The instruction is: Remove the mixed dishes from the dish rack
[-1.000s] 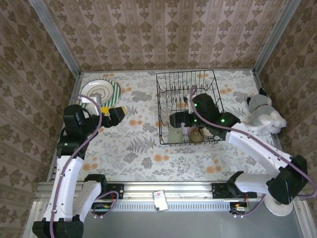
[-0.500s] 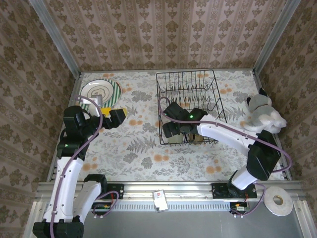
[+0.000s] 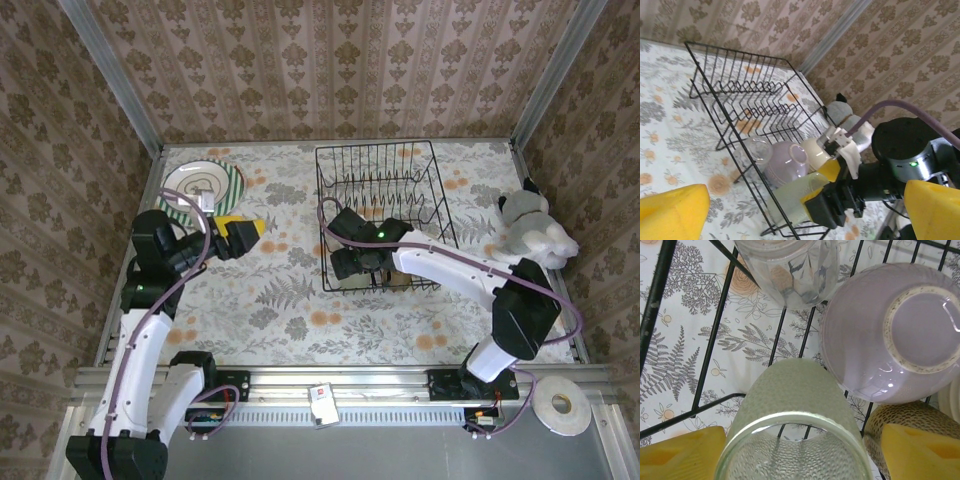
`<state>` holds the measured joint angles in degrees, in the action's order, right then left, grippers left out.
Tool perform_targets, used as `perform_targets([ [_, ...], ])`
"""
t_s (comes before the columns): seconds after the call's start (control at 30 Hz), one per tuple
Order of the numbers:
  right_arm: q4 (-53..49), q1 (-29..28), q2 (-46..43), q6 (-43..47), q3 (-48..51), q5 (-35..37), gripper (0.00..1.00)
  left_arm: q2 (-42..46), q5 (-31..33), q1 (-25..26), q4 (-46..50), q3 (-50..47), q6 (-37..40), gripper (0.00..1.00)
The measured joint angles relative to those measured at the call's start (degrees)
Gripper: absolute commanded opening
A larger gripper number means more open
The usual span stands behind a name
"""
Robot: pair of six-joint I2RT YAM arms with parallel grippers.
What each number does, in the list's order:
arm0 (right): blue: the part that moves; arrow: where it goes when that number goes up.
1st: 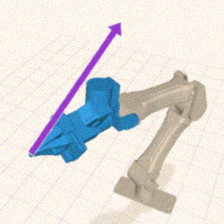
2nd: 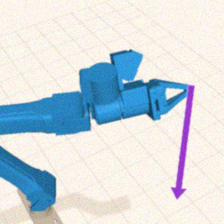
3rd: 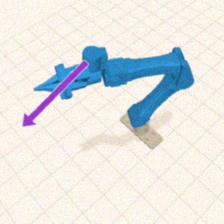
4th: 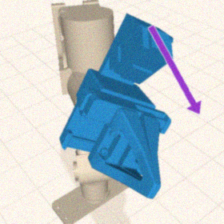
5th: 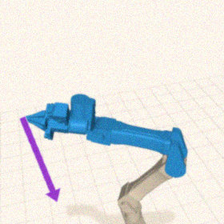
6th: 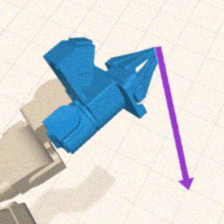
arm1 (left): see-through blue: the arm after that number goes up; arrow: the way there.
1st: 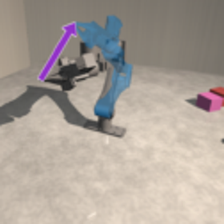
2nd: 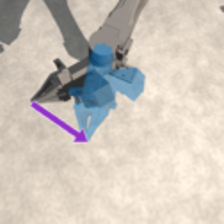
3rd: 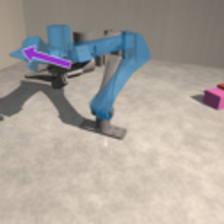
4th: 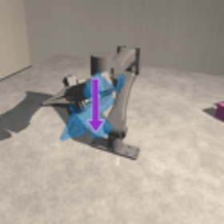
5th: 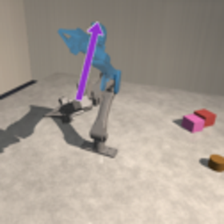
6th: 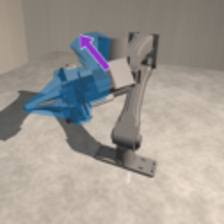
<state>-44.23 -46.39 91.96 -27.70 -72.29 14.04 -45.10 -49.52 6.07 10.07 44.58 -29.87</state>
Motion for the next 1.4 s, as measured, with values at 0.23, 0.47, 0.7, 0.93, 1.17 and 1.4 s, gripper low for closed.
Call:
perform_targets([
  [0.23,-1.3,0.0,1.6,-0.6,-0.6,-0.8,0.77,-1.6,-1.7,1.3,3.7,0.0,0.1,1.00],
  [0.47,-1.5,0.0,1.9,-0.8,-1.5,-1.1,0.61,-1.6,-1.7,1.5,6.7,0.0,1.4,1.00],
  [0.7,-1.5,0.0,1.7,-0.9,-1.6,-1.3,0.52,-1.6,-1.7,1.5,7.9,0.0,2.3,1.00],
  [0.93,-1.7,0.0,-0.1,-0.7,-1.6,-2.1,0.47,-1.6,-1.7,1.5,7.9,0.0,2.5,1.00],
  [1.17,-1.9,0.7,-3.1,-0.3,-2.0,-3.4,0.44,-1.5,-1.7,1.5,7.9,-0.1,2.5,1.00],
  [1.4,-1.0,5.1,-7.4,0.5,-2.0,-7.5,0.43,-0.8,-1.5,2.3,5.9,-1.8,0.7,1.00],
])
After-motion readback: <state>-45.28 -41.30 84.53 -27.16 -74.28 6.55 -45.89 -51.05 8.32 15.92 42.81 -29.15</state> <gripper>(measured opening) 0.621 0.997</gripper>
